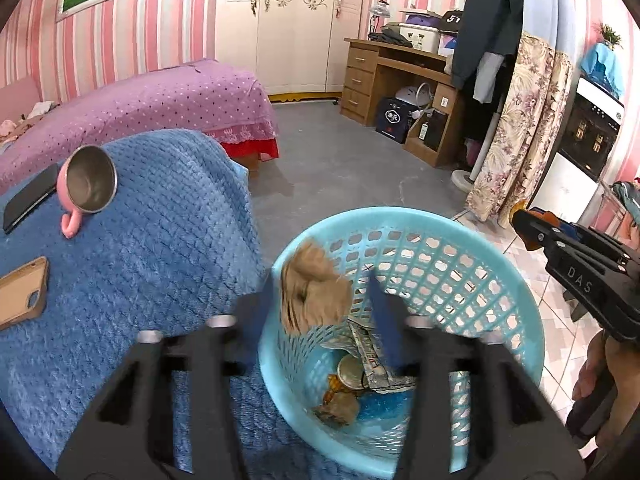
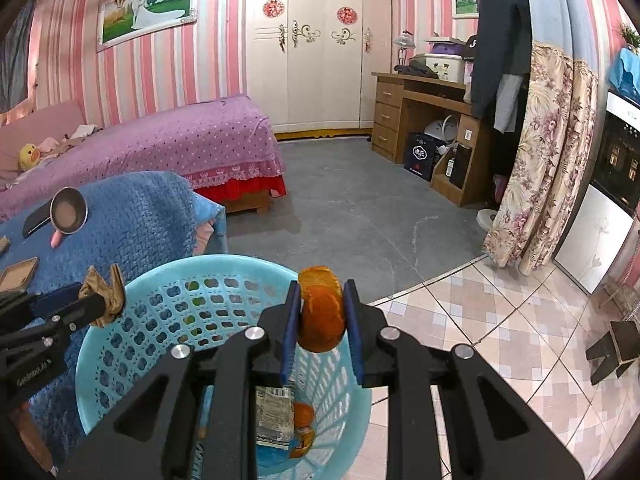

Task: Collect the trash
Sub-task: 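Open the left tool over the basket while the right tool opens, dropping the orange peel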

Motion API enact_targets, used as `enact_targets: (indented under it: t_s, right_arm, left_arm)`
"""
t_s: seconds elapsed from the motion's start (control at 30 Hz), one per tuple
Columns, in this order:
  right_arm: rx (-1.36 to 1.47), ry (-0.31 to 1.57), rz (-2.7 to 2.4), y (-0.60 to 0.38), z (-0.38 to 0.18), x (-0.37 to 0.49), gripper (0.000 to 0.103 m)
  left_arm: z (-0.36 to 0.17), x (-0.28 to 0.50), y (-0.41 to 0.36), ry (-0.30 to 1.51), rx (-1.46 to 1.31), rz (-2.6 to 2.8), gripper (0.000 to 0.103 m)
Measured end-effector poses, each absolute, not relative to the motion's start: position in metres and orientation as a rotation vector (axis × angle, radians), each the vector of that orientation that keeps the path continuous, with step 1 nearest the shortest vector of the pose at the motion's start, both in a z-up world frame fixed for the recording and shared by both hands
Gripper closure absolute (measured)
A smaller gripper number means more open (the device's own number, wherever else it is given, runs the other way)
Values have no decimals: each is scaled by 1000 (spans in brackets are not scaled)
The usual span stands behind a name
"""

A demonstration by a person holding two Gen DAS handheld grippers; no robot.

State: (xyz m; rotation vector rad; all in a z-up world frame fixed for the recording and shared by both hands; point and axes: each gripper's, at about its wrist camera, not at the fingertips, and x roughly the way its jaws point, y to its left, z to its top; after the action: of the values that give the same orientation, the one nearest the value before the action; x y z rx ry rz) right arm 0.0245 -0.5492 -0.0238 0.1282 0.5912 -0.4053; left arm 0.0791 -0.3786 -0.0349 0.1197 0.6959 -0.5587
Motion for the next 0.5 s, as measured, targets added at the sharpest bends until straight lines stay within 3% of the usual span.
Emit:
enact_targets:
  t_s: [0.03, 0.13, 0.5]
  right_arm:
    - [130, 590, -404, -549, -24, 24, 81]
    - [132, 584, -398, -545, -23, 24, 81]
    - [81, 582, -346, -513, -17, 40, 81]
  left_arm:
    - [-33, 79, -377, 688, 120, -548, 30]
    - [-30, 80, -367, 667, 113, -524, 21]
    - [-17, 89, -318, 634, 92, -411, 12]
